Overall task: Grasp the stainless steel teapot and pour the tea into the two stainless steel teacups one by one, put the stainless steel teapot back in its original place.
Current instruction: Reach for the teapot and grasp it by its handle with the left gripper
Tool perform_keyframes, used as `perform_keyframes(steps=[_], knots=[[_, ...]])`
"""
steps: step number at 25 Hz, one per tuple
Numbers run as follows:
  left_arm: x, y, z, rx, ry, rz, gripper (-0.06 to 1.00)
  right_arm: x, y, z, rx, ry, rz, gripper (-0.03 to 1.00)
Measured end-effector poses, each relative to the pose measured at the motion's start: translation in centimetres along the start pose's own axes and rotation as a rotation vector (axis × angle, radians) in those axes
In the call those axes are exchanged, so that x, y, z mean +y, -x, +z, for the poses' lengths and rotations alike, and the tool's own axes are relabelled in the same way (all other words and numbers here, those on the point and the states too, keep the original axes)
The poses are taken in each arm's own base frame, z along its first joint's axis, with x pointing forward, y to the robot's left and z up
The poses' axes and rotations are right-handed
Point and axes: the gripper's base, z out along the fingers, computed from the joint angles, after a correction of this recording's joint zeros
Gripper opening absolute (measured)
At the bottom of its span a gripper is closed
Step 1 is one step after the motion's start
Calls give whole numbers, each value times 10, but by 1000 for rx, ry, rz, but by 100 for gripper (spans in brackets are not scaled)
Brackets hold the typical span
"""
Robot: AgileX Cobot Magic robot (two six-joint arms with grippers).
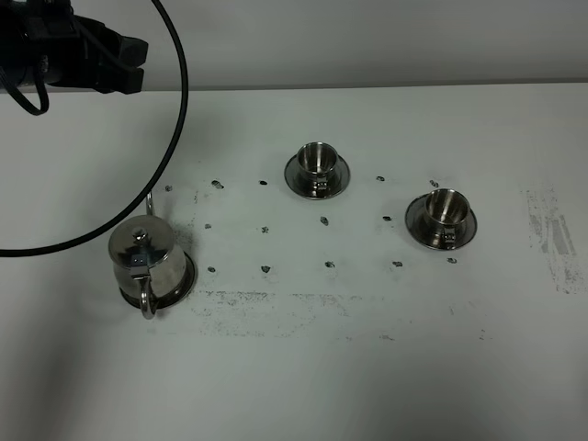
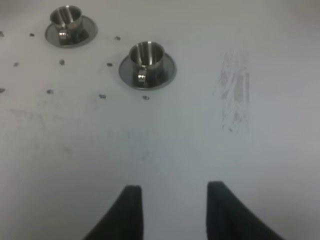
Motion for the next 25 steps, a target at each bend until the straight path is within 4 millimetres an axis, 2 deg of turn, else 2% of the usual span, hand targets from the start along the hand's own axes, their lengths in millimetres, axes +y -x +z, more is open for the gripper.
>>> perform_keyframes(steps=[12,19,25], knots=[[-6,-5,0,53,-60,15,49,0,-3,-4,-30,-4,-4,23],[-29,0,4,122,-62,46,39,0,-3,-4,-30,-4,-3,23],[-42,2,5,176,-3,44,37,0,-3,-4,-30,-4,-3,23]])
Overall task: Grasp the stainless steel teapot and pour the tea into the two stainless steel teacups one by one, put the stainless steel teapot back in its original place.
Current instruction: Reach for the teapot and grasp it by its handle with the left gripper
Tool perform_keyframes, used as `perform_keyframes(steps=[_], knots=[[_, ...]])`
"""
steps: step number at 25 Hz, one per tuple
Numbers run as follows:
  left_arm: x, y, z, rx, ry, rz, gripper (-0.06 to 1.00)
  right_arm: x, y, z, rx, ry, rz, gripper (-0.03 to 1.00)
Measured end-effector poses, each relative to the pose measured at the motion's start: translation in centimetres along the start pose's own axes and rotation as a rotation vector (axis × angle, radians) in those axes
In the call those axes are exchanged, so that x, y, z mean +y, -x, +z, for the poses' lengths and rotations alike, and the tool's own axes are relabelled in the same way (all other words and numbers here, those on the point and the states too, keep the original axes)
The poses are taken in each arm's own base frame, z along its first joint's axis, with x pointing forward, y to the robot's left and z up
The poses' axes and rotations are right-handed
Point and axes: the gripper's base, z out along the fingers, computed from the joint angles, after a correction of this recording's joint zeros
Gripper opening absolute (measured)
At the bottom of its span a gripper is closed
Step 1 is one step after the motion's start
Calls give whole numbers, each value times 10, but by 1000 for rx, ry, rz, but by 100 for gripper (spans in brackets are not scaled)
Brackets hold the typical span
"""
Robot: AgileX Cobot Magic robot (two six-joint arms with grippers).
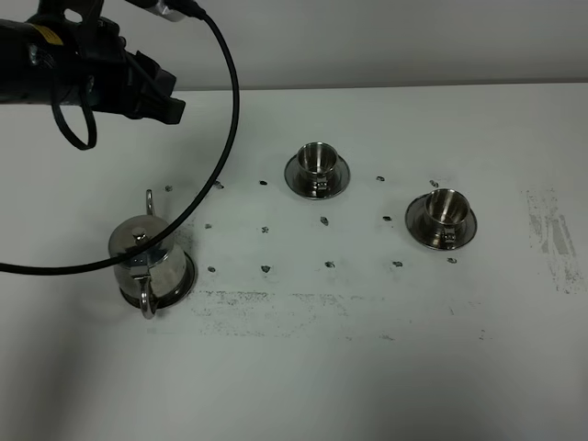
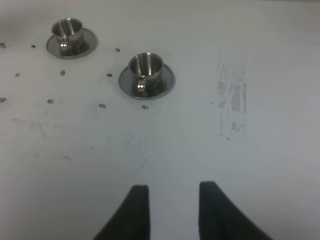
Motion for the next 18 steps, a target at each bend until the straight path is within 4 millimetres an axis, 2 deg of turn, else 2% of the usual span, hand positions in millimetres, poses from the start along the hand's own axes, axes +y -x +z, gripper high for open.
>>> perform_keyframes(steps=[4,11,18], knots=[[4,-8,10,68,46,-67,37,0,0,0,0,0,0,23],[10,-36,38,276,127,-146,37,0,0,0,0,0,0,23],[4,-39,45,308,114,-177,37,0,0,0,0,0,0,23]])
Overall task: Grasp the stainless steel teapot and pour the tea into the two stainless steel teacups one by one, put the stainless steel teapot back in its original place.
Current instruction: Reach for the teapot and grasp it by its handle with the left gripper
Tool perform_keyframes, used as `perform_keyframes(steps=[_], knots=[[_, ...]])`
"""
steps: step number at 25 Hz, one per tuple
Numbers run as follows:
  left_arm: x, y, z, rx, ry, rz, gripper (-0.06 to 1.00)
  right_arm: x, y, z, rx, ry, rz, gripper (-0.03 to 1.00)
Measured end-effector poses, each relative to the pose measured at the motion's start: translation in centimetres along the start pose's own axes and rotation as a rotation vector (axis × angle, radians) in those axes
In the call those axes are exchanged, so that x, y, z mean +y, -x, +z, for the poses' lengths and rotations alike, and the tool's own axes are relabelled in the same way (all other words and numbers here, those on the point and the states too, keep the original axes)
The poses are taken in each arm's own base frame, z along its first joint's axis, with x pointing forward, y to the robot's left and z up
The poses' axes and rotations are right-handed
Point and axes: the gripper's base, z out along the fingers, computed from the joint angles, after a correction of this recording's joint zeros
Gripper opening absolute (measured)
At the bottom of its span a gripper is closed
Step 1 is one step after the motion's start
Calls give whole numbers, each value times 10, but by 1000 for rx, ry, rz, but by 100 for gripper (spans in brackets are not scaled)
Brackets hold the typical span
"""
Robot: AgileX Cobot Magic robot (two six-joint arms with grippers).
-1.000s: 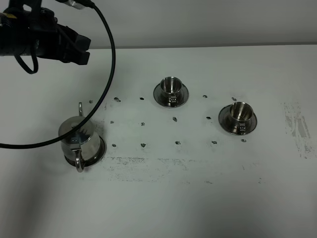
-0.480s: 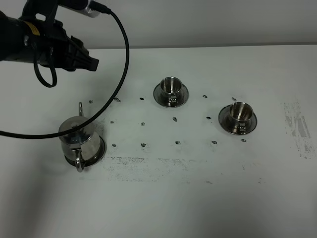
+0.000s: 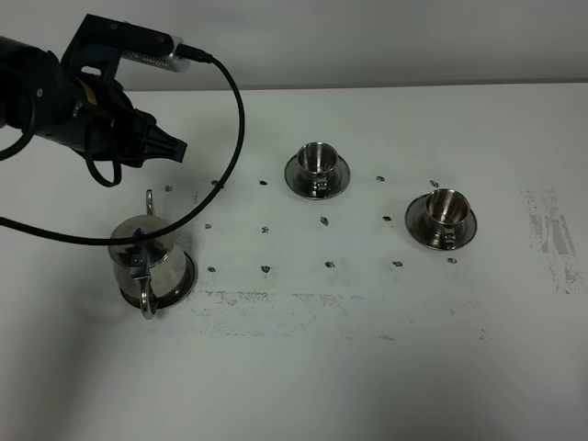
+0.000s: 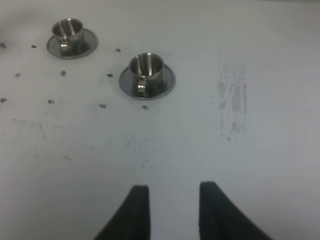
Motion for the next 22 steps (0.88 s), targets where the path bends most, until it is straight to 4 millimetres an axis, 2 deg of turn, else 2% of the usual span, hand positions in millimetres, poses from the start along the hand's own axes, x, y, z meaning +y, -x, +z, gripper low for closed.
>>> perform_keyframes(steps=[6,15,19,22], knots=[[-11,-4,14,46,-17,18,37,0,0,0,0,0,0,23],[-47,-4,10,46,-77,152,37,0,0,0,0,0,0,23],[-59,-18,-9,35,-100,202,37,0,0,0,0,0,0,23],[-58,-35,-36,-5,-106,177,37,0,0,0,0,0,0,23]])
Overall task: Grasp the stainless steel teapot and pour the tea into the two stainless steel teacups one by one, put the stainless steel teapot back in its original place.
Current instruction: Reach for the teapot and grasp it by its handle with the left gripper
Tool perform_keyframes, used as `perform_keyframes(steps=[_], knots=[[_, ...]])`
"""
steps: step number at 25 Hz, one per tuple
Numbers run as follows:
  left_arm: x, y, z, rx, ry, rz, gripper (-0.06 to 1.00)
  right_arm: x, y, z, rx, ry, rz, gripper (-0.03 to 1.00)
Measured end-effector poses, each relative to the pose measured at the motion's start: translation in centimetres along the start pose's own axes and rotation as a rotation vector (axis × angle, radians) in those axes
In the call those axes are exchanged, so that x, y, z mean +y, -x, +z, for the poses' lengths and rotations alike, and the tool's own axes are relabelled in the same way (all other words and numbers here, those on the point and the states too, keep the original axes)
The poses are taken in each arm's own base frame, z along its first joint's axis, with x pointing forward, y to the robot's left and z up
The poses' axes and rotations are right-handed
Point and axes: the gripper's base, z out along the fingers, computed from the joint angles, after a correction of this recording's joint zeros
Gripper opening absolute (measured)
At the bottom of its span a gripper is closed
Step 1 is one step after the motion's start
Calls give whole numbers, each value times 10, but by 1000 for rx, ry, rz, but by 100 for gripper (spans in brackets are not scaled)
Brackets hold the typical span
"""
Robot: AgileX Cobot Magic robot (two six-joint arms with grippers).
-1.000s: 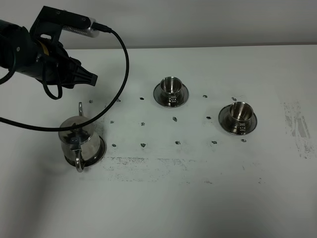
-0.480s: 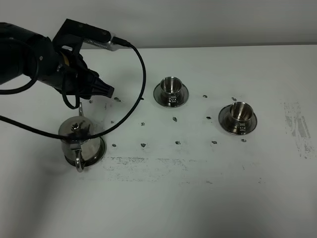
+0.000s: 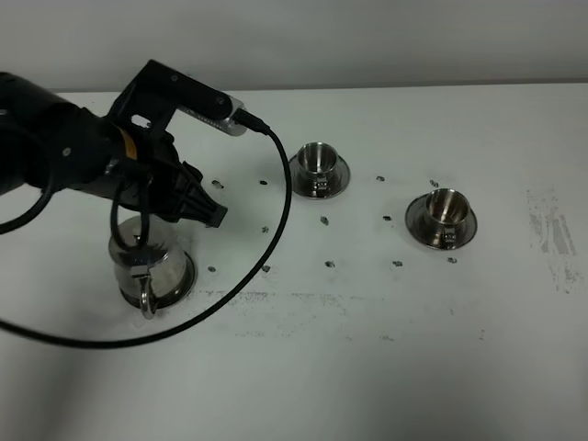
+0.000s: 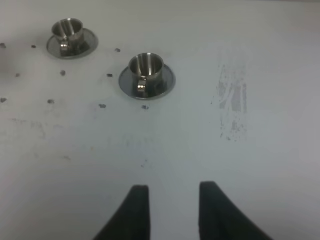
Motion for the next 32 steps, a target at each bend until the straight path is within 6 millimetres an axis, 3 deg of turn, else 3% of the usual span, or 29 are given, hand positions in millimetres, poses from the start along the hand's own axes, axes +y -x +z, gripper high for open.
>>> perform_keyframes(steps=[3,6,14,21,32], knots=[[0,-12,-18,-11,2,-58,37,0,0,0,0,0,0,23],[-7,-21,-22,4,-9,-47,37,0,0,0,0,0,0,23],[-40,-57,5,3,-87,4,37,0,0,0,-1,0,0,23],[-45,-91,33,18,-103,-8,37,0,0,0,-1,0,0,23],[-35,-101,49,52,-81,-35,37,0,0,0,-1,0,0,23]])
